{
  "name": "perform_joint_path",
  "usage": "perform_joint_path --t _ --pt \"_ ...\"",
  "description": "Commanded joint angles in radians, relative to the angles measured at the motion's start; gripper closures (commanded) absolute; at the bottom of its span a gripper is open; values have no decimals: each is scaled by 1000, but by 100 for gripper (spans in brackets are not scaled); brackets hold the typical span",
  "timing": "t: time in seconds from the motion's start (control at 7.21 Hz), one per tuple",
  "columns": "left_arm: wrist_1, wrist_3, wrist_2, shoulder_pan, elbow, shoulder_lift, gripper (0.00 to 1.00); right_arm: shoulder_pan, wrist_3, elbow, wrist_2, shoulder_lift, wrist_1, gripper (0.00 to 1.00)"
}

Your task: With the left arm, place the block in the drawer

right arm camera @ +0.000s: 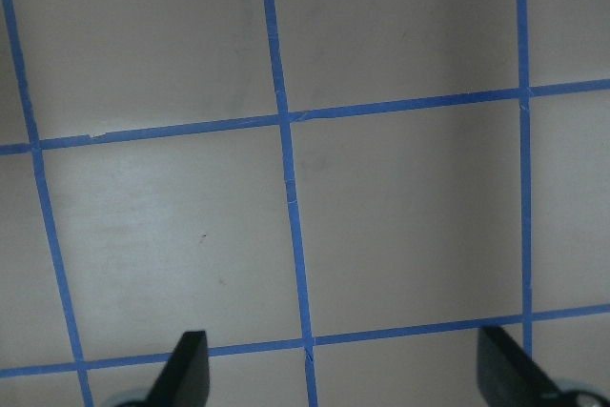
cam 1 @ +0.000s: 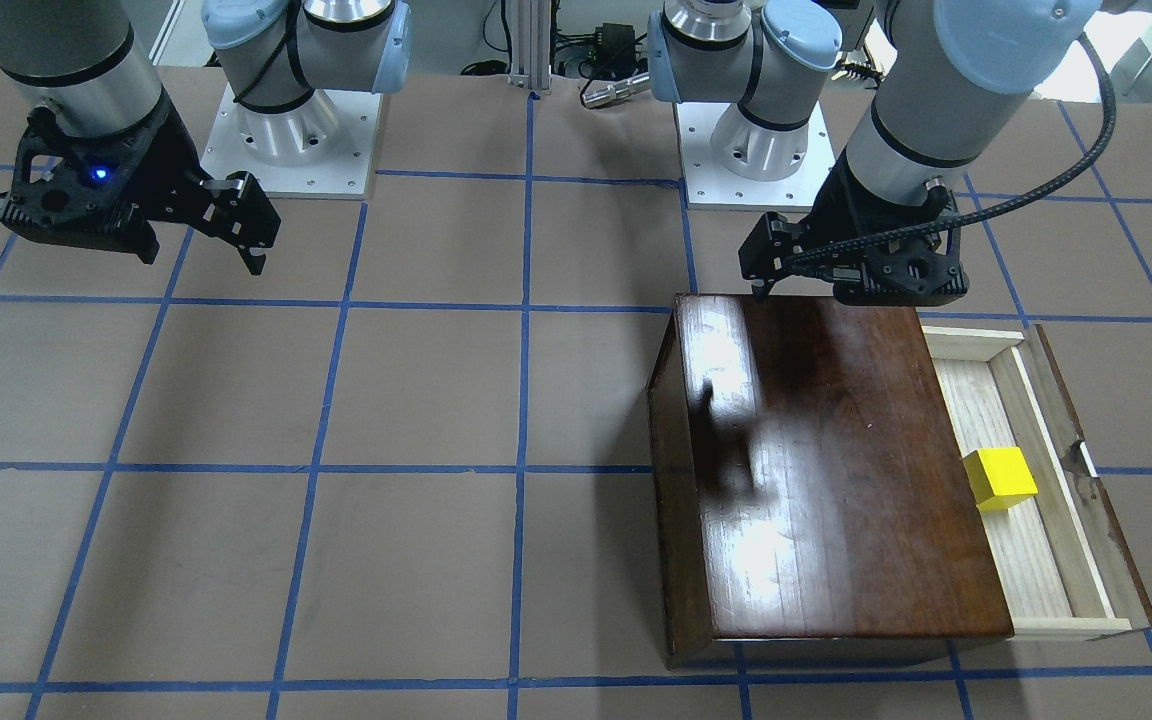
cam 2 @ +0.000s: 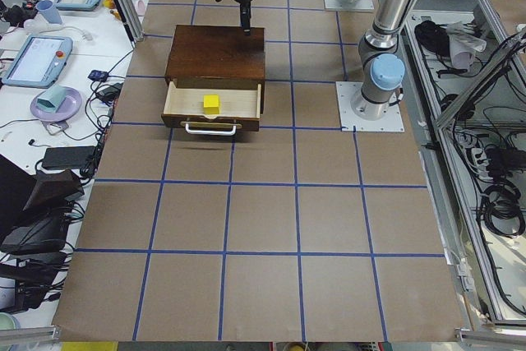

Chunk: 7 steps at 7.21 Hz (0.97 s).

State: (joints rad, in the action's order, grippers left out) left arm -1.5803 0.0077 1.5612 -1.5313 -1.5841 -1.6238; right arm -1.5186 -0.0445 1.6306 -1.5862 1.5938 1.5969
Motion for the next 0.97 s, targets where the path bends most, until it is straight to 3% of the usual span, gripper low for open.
perform_joint_path --t 0.0,0.83 --pt "3 6 0 8 1 8 0 2 0 0 0 0 0 0" --pt "13 -2 0 6 -14 7 0 2 0 2 0 0 0 0"
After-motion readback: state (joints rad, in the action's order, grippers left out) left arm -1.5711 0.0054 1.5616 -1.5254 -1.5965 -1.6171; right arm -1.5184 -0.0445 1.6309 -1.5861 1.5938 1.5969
